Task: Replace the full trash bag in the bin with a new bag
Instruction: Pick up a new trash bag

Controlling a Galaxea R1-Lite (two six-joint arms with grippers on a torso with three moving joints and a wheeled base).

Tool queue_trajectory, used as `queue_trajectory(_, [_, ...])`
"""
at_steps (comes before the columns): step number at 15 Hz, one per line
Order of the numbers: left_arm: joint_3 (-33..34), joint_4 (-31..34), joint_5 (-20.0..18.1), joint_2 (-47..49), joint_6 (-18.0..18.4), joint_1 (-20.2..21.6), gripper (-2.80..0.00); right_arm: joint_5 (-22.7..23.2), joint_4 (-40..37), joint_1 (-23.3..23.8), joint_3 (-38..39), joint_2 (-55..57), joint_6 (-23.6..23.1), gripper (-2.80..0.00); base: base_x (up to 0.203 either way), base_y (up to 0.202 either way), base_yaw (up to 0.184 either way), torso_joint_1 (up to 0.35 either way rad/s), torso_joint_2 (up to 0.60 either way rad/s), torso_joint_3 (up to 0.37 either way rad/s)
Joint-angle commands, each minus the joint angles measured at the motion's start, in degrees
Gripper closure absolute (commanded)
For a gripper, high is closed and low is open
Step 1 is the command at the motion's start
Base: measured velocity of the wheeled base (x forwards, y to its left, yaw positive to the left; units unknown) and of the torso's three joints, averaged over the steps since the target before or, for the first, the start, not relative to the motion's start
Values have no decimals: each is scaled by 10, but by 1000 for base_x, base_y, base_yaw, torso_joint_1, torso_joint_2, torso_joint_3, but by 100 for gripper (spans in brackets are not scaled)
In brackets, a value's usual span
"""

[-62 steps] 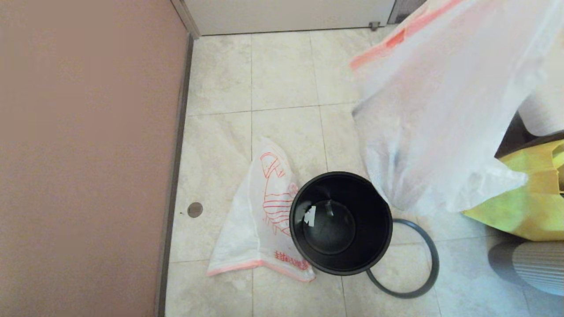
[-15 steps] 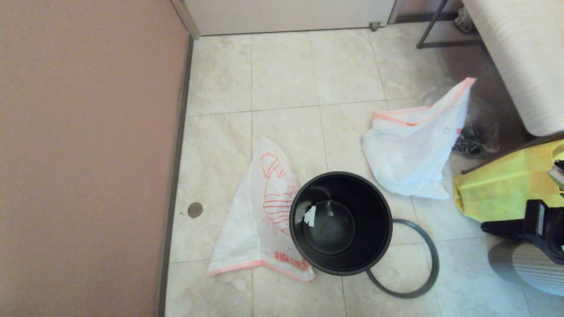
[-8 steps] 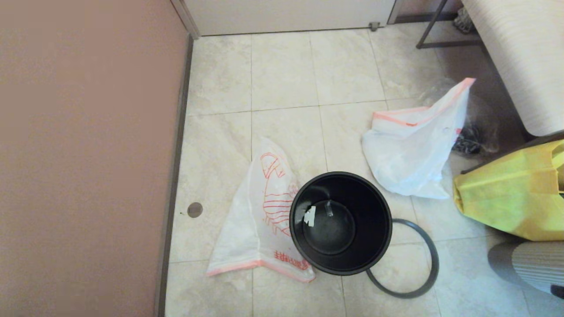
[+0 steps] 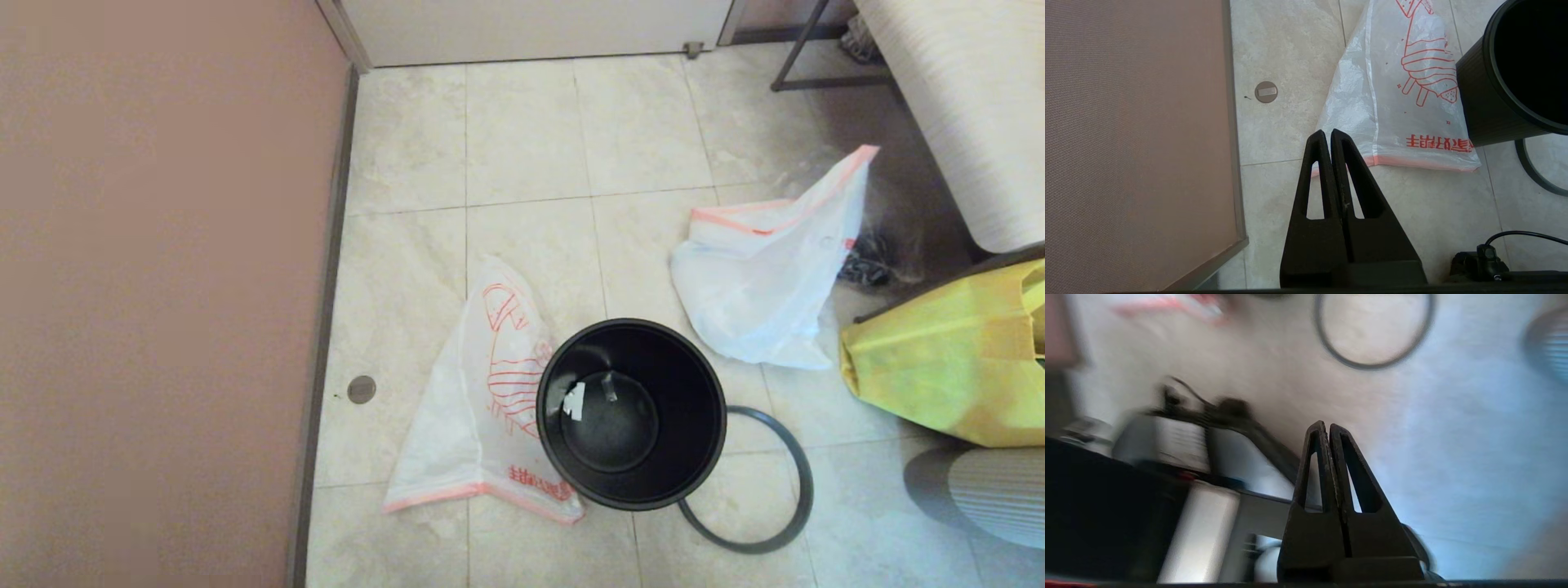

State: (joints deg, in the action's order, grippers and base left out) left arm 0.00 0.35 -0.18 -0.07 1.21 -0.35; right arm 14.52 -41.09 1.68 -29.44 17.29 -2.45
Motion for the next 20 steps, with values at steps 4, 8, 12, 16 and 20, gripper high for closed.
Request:
queue_trajectory(4, [0,0,0,1,0,0,0,-56,100,-9,106,-68,-22,0,0,0,0,0,0,0])
queue_trajectory(8, [0,0,0,1,0,0,0,-87,183,-15,187,-134,-57,0,0,0,0,0,0,0])
queue_trajectory(12, [0,0,0,0,0,0,0,-90,190,-21,199,-174,-54,0,0,0,0,0,0,0])
queue_trajectory(16, [0,0,0,1,0,0,0,-105,310,-22,245,-174,-61,0,0,0,0,0,0,0])
queue_trajectory(20, [0,0,0,1,0,0,0,-113,362,-22,264,-174,-57,0,0,0,0,0,0,0])
